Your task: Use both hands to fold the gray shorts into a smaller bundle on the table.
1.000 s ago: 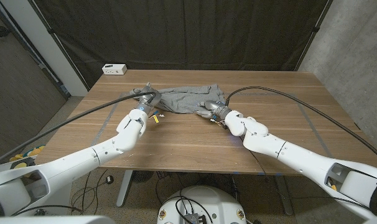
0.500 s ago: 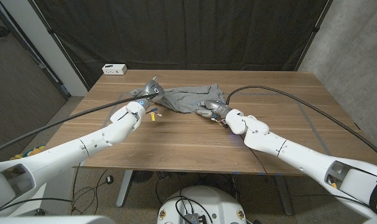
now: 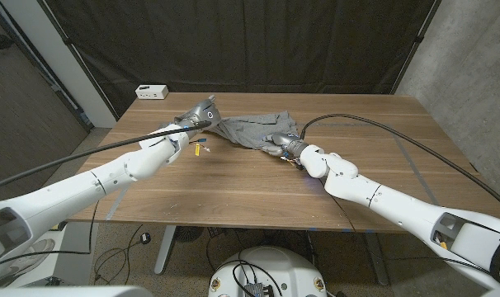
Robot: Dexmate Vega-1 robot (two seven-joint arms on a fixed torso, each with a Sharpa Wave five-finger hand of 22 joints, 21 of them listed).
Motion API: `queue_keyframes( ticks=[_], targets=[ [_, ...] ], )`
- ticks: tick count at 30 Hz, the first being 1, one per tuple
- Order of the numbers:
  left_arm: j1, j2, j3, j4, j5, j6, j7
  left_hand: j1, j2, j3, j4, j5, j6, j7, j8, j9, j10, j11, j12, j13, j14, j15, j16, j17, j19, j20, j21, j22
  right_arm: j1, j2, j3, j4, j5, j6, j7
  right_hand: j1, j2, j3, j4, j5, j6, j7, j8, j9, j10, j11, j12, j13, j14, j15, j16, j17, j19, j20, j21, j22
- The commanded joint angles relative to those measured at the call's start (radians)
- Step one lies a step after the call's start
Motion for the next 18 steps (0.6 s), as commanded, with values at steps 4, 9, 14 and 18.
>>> queue_keyframes(
  ticks=[4, 9, 14, 18],
  targets=[
    [-0.087, 0.046, -0.003, -0.027, 0.103, -0.212, 0.053, 0.007, -0.002, 0.000, -0.009, -0.009, 0.002, -0.007, 0.009, 0.002, -0.001, -0.009, -0.001, 0.008, 0.009, -0.179, 0.008, 0.005, 0.000, -0.010, 0.007, -0.001, 0.001, 0.004, 0.002, 0.021, 0.020, 0.017, 0.001, -0.009, 0.001, 0.010, 0.001, 0.006, 0.010, -0.001, 0.003, 0.001, 0.007, -0.003, 0.005, -0.001, 0.007, -0.007, 0.004, -0.001, 0.055, 0.056, -0.001, 0.005],
    [-0.113, 0.043, 0.001, -0.018, 0.130, -0.240, 0.080, 0.010, -0.001, 0.000, -0.011, -0.011, 0.000, -0.008, 0.011, 0.002, -0.002, -0.008, -0.002, 0.010, 0.009, -0.181, 0.009, 0.007, 0.001, -0.013, 0.008, -0.001, 0.003, 0.010, 0.001, 0.034, 0.021, 0.030, -0.010, -0.010, 0.001, 0.013, 0.001, 0.006, 0.010, -0.001, 0.003, 0.001, 0.008, -0.004, 0.005, -0.001, 0.006, -0.008, 0.004, -0.003, 0.055, 0.056, -0.002, 0.005],
    [-0.148, 0.031, 0.011, -0.005, 0.158, -0.266, 0.088, 0.012, 0.000, -0.001, -0.013, -0.014, 0.000, -0.010, 0.012, 0.001, -0.003, -0.008, -0.003, 0.013, 0.008, -0.180, 0.010, 0.010, 0.001, -0.015, 0.011, -0.001, 0.008, 0.014, -0.002, 0.043, 0.025, 0.030, -0.003, -0.011, 0.001, 0.016, 0.000, 0.006, 0.011, -0.001, 0.003, 0.001, 0.008, -0.003, 0.005, -0.001, 0.005, -0.007, 0.004, -0.004, 0.055, 0.057, -0.004, 0.005],
    [-0.179, 0.020, 0.022, 0.017, 0.172, -0.280, 0.116, 0.014, 0.001, 0.000, -0.014, -0.016, -0.002, -0.011, 0.013, 0.001, -0.004, -0.008, -0.004, 0.015, 0.008, -0.181, 0.012, 0.011, 0.001, -0.016, 0.012, -0.001, 0.010, 0.015, -0.006, 0.048, 0.024, 0.027, -0.001, -0.012, 0.001, 0.018, 0.000, 0.006, 0.011, -0.001, 0.002, 0.001, 0.008, -0.005, 0.005, -0.001, 0.005, -0.008, 0.004, -0.006, 0.055, 0.056, -0.006, 0.005]
  ],
)
